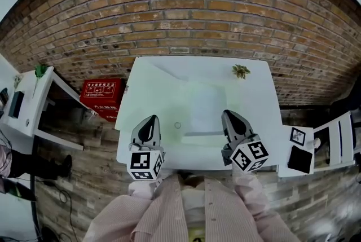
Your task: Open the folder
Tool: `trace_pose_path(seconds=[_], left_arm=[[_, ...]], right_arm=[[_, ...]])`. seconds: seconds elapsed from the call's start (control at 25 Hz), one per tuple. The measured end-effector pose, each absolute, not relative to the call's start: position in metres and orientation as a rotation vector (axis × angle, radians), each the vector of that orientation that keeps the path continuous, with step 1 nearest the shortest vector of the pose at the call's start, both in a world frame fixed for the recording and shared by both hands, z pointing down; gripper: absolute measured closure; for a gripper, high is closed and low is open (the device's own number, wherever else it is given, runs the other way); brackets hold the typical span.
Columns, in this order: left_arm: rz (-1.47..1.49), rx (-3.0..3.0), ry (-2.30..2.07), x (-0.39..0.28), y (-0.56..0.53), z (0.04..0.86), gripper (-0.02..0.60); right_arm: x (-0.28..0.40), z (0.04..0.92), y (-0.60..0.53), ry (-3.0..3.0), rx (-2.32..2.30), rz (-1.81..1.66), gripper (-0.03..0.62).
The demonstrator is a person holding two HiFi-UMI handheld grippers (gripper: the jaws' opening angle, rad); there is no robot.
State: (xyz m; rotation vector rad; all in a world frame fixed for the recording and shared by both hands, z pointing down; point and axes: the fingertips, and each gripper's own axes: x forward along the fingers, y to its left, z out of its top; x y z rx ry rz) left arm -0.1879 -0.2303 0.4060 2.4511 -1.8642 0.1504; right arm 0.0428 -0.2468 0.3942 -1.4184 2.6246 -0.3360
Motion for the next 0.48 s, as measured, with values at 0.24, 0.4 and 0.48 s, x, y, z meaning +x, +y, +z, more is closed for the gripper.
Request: trace_pose_path(seconds=[0.24, 0.4, 0.48], left_arm=[[0.15, 2.466, -1.861, -0.1828, -0.2324, 0.4034, 0.588], [0.157, 2.47, -1.855, -0.1801, -0.2328, 0.4044, 0.588], [0.164, 2.467, -1.858, -0.18, -0.2336, 0.4052, 0.588]], right_arm=[[0.049, 0.3845, -0.2458, 2.607, -1.438, -0.292, 0.591], [0.0495, 0.3853, -0.245, 2.619, -1.437, -0.285, 0.591], [0.0508, 0.3851, -0.246, 2.616, -1.443, -0.284, 0.591]])
